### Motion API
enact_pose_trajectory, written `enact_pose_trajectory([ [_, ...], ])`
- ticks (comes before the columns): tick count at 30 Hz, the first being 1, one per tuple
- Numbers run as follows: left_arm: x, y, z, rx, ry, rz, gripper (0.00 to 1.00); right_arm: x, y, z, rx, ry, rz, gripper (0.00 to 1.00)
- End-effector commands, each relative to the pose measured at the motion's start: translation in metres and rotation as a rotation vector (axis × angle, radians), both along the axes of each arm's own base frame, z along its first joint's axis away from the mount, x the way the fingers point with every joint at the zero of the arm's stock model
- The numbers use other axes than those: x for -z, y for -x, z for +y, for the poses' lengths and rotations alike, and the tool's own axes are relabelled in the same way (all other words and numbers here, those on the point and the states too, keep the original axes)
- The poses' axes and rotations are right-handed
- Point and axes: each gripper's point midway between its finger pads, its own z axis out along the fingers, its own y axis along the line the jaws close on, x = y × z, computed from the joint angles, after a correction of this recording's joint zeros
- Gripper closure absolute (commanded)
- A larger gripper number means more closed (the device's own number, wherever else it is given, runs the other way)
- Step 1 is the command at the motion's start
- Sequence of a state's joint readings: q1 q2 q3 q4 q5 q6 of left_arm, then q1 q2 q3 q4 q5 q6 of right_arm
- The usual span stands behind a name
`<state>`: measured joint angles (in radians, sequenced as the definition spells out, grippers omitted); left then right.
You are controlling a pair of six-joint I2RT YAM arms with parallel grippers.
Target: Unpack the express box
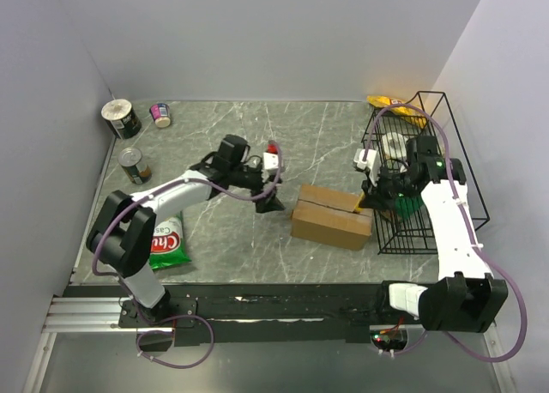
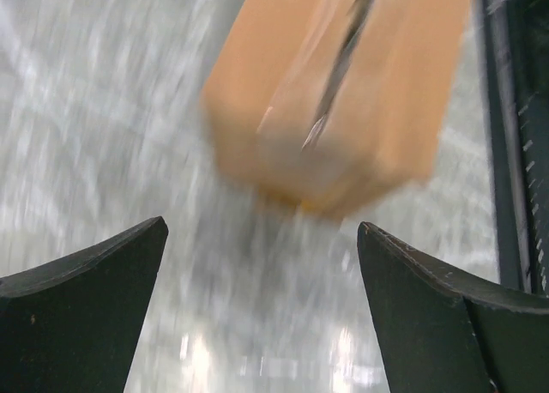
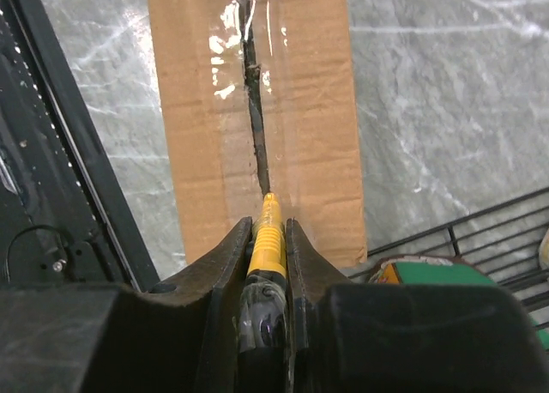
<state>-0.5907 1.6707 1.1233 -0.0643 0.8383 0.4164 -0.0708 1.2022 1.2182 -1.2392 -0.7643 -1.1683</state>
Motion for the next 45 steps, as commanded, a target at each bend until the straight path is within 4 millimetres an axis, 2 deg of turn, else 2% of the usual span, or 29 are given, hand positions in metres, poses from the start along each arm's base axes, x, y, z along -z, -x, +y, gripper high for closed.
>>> enact_pose_trajectory([
  [1,0.009,0.002,0.042,-0.063,-0.091,0.055,0.01,-0.01,-0.011,0.005,0.004,0.037,-0.032,1.0],
  [6,-0.015,-0.004,0.049,-0.103,-0.048,0.043,0.01,-0.016,-0.014,0.041,-0.058,0.003,-0.04,1.0],
  [12,-0.019,-0.005,0.063,-0.142,-0.047,0.026,0.01,-0.031,-0.027,0.082,-0.123,-0.04,-0.06,1.0],
  [16,-0.027,-0.005,0.069,-0.147,-0.032,0.009,0.01,-0.027,-0.034,0.121,-0.212,-0.06,-0.06,1.0],
  [20,-0.044,0.0,0.063,-0.087,0.014,-0.024,0.04,-0.033,-0.05,0.153,-0.243,-0.096,-0.066,1.0],
  [22,-0.051,0.001,0.056,-0.041,0.038,-0.033,0.04,-0.03,-0.057,0.16,-0.253,-0.089,-0.077,1.0],
  [27,-0.059,-0.008,0.038,0.052,0.063,-0.06,0.04,-0.038,-0.071,0.156,-0.181,-0.07,-0.129,1.0],
  [28,-0.059,-0.006,0.032,0.079,0.072,-0.06,0.04,-0.045,-0.069,0.153,-0.165,-0.075,-0.151,1.0],
  [30,-0.055,-0.012,0.023,0.112,0.078,-0.072,0.04,-0.046,-0.068,0.151,-0.126,-0.088,-0.157,1.0],
  [31,-0.055,-0.007,0.016,0.151,0.091,-0.068,0.03,-0.053,-0.065,0.149,-0.114,-0.101,-0.182,1.0],
  [34,-0.05,-0.008,-0.002,0.221,0.094,-0.064,0.03,-0.05,-0.058,0.146,-0.063,-0.133,-0.173,1.0],
  [35,-0.056,-0.009,-0.008,0.246,0.105,-0.073,0.04,-0.043,-0.054,0.145,-0.061,-0.128,-0.156,1.0],
  [36,-0.041,-0.008,-0.011,0.267,0.087,-0.046,0.03,-0.04,-0.052,0.144,-0.06,-0.126,-0.149,1.0],
  [38,-0.037,-0.007,-0.018,0.297,0.086,-0.042,0.04,-0.034,-0.047,0.141,-0.056,-0.124,-0.131,1.0],
  [39,-0.023,-0.006,-0.018,0.301,0.065,-0.004,0.03,-0.032,-0.046,0.14,-0.057,-0.119,-0.13,1.0],
  [45,0.004,0.001,-0.018,0.298,0.031,0.041,0.03,-0.035,-0.042,0.129,-0.022,-0.129,-0.125,1.0],
])
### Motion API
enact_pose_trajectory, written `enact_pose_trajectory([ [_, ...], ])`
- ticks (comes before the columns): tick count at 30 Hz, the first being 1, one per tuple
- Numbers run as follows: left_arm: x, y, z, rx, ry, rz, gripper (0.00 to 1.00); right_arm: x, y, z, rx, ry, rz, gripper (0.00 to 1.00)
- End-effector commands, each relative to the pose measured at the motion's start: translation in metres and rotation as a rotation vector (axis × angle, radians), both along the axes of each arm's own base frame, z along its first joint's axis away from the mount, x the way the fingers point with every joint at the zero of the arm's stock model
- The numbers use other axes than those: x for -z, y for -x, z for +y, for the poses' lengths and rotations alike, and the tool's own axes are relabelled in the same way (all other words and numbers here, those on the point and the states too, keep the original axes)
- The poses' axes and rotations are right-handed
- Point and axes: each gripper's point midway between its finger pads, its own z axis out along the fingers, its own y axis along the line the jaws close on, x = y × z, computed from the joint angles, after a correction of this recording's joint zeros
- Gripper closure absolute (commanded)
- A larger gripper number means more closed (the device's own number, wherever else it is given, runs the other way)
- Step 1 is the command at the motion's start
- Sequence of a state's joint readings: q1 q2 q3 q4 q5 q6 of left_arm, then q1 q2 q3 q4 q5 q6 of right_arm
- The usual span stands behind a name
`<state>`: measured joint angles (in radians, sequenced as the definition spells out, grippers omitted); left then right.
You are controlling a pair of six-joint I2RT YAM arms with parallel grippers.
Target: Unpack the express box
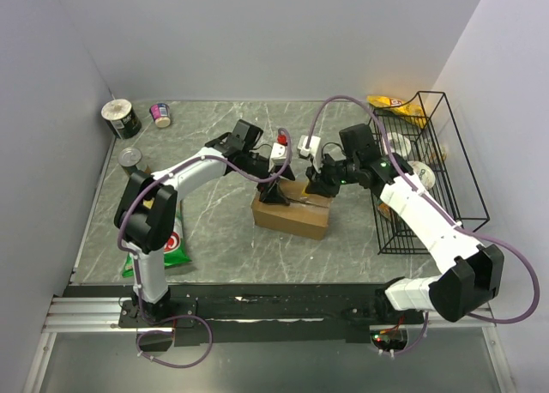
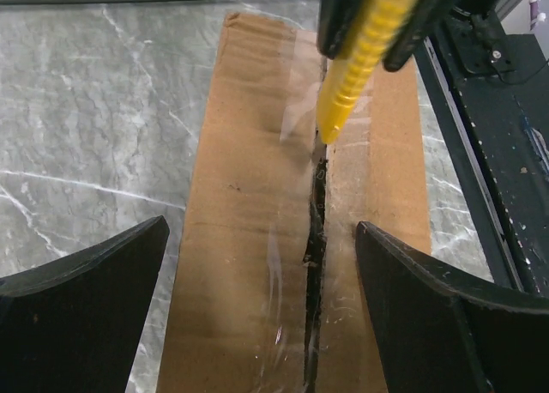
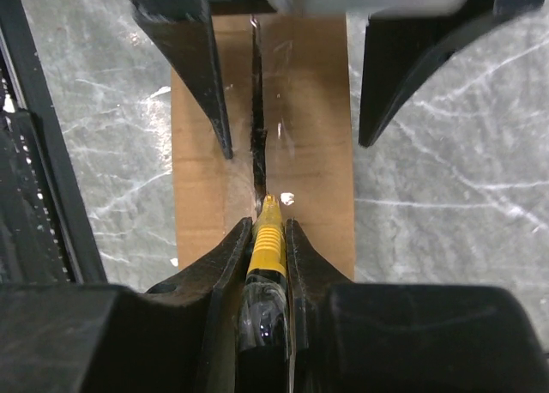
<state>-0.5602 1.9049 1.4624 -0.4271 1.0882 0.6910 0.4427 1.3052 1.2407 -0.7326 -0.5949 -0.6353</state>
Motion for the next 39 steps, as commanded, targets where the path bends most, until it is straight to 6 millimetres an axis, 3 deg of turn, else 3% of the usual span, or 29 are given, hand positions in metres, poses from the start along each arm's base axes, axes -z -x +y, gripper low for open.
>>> enact_pose_trajectory([
  [1,0.008,0.009,-0.001,0.036,0.01,-0.019,0.02,-0.018,-0.004,-0.01,0.05,-0.041,-0.04,1.0],
  [8,0.019,0.005,0.001,-0.003,-0.026,0.0,0.02,-0.015,0.006,-0.031,0.075,-0.076,-0.041,1.0],
  [16,0.015,0.001,-0.005,-0.014,-0.007,0.038,0.02,-0.005,0.02,-0.043,0.095,-0.078,-0.102,1.0],
  [23,0.015,0.0,-0.008,-0.015,-0.011,0.058,0.03,-0.011,0.016,-0.04,0.101,-0.114,-0.154,1.0],
  [32,0.017,-0.001,-0.007,-0.036,-0.023,0.087,0.02,-0.002,0.014,-0.04,0.055,-0.084,-0.173,1.0],
  [39,0.02,-0.002,-0.005,-0.044,-0.028,0.101,0.01,0.0,0.021,-0.052,0.03,-0.041,-0.2,1.0],
])
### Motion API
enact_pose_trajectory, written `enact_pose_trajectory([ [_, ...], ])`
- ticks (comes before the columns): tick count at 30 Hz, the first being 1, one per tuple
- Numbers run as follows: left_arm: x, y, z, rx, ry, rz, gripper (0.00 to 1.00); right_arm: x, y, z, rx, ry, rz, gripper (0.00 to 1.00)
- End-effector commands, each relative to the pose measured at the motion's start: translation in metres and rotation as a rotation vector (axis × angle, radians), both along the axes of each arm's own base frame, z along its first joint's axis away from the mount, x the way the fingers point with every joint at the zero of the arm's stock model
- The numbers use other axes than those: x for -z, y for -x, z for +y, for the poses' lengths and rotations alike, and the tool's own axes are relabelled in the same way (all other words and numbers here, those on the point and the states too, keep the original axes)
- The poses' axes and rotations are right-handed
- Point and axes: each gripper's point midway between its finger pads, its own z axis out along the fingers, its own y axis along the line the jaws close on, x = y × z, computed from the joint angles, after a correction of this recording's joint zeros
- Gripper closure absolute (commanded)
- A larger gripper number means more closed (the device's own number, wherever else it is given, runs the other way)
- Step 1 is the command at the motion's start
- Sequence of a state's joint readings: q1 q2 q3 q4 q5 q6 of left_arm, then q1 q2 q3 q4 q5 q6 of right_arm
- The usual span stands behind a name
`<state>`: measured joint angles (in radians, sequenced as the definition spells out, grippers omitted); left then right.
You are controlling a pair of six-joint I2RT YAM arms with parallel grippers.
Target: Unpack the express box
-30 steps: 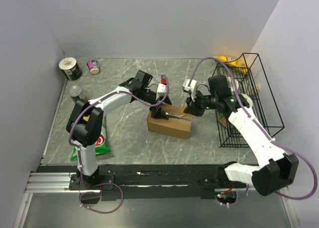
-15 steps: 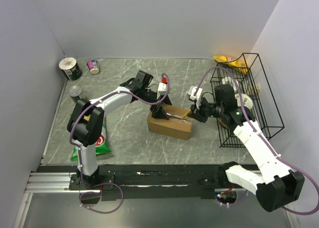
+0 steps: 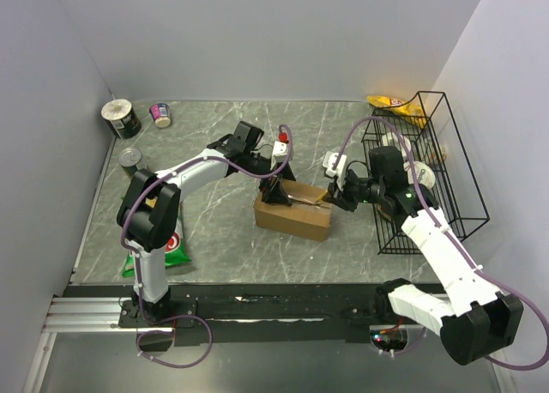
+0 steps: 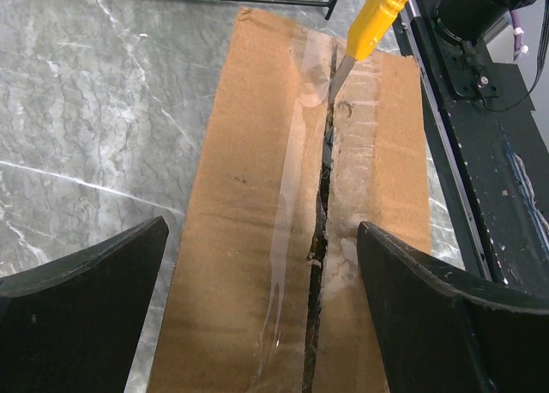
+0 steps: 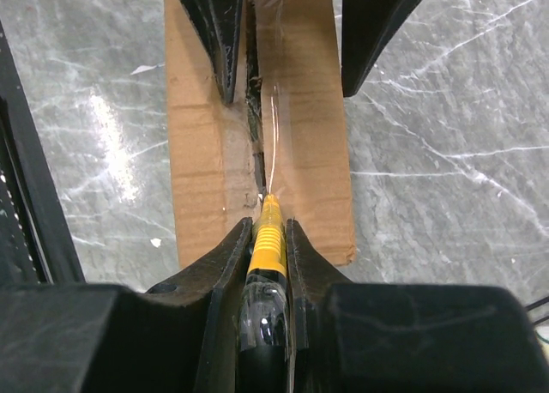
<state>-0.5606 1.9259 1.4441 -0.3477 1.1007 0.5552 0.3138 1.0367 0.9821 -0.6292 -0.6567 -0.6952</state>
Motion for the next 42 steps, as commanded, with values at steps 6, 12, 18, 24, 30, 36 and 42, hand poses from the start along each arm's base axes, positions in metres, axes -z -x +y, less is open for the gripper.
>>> enact_pose_trajectory([
  [6,0.018,-0.009,0.005,-0.027,-0.035,0.024,0.02,-0.004,0.003,-0.022,-0.007,0.049,-0.062,1.0],
  [12,0.02,-0.016,0.01,-0.054,-0.038,0.041,0.03,0.001,0.007,-0.031,-0.008,0.058,-0.025,1.0],
  [18,0.023,-0.021,0.011,-0.069,-0.041,0.05,0.04,0.002,0.01,-0.035,-0.018,0.068,0.033,1.0],
  [24,0.027,-0.024,0.014,-0.083,-0.047,0.06,0.05,0.004,0.017,-0.046,-0.002,0.093,0.069,1.0],
  [30,0.032,-0.031,0.02,-0.107,-0.056,0.069,0.06,0.009,0.025,-0.057,0.023,0.118,0.092,1.0],
  [36,0.038,-0.034,0.024,-0.11,-0.069,0.082,0.09,0.01,0.031,-0.067,0.049,0.133,0.098,1.0],
  [42,0.039,-0.037,0.028,-0.118,-0.068,0.088,0.09,0.008,0.036,-0.082,0.084,0.157,0.099,1.0],
])
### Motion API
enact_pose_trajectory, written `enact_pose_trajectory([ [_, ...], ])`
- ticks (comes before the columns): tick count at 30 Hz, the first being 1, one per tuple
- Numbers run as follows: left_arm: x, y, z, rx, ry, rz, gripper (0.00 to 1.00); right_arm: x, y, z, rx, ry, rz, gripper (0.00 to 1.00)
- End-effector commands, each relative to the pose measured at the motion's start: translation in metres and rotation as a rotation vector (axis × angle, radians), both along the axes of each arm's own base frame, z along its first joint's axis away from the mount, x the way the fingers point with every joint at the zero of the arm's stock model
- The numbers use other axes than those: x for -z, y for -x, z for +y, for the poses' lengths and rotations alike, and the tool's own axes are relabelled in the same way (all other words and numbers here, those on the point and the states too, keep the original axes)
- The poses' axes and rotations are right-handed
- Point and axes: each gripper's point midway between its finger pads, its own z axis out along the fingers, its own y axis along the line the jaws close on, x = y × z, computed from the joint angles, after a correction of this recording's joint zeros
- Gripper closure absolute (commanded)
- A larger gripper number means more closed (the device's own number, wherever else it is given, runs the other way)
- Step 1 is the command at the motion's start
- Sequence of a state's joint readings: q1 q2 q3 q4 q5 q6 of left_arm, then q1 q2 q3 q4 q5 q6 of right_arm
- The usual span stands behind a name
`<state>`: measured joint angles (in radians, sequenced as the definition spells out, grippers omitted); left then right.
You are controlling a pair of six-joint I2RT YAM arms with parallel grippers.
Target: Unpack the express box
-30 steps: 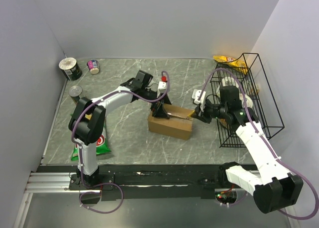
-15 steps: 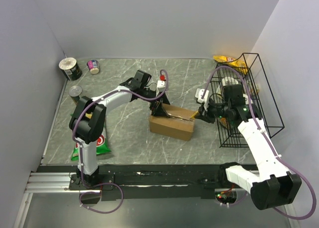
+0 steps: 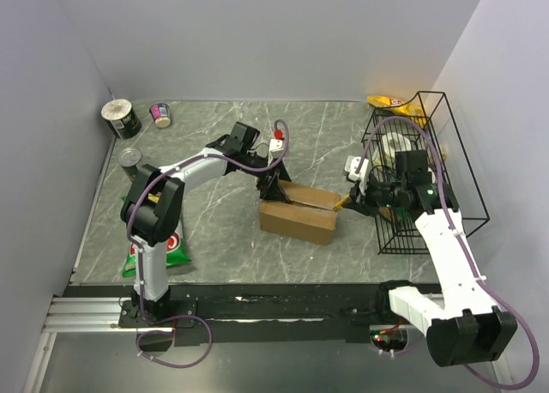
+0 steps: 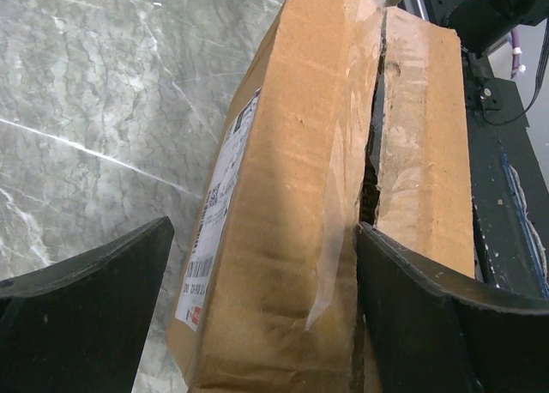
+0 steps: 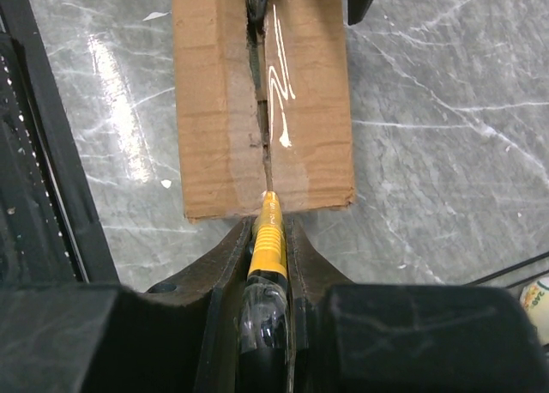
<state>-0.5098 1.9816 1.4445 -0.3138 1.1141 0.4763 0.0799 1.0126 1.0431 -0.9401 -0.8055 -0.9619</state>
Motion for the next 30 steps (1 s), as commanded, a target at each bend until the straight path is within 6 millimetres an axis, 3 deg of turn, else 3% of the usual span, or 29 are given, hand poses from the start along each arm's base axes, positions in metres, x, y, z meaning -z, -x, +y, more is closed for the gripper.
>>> enact_pose_trajectory([
  [1,0.02,-0.019,0.017,-0.049,-0.052,-0.006,0.09,0.006,0.017,-0.034,0.102,0.123,0.055,1.0],
  [7,0.016,-0.024,0.019,-0.058,-0.046,-0.008,0.09,-0.003,0.018,-0.045,0.157,0.128,0.05,1.0],
  [10,0.005,-0.025,0.017,-0.061,-0.035,-0.004,0.09,-0.029,0.005,-0.044,0.238,0.073,-0.004,1.0],
  [12,-0.008,-0.026,0.016,-0.069,-0.02,-0.009,0.09,-0.051,-0.014,-0.045,0.297,0.028,-0.092,1.0],
  [15,-0.03,-0.029,0.019,-0.079,0.009,-0.029,0.08,-0.068,-0.023,-0.044,0.375,-0.047,-0.135,1.0],
  [20,-0.046,-0.032,0.033,-0.106,0.023,-0.052,0.08,-0.063,-0.028,-0.045,0.507,-0.143,-0.077,1.0],
  [23,-0.055,-0.03,0.038,-0.126,0.043,-0.044,0.07,-0.061,-0.031,-0.027,0.493,-0.263,0.011,1.0],
  [26,-0.075,-0.028,0.04,-0.149,0.07,-0.068,0.05,-0.063,-0.05,-0.02,0.517,-0.334,0.034,1.0],
  [30,-0.116,-0.025,0.05,-0.2,0.1,-0.14,0.02,-0.062,-0.075,-0.048,0.631,-0.209,-0.037,1.0],
])
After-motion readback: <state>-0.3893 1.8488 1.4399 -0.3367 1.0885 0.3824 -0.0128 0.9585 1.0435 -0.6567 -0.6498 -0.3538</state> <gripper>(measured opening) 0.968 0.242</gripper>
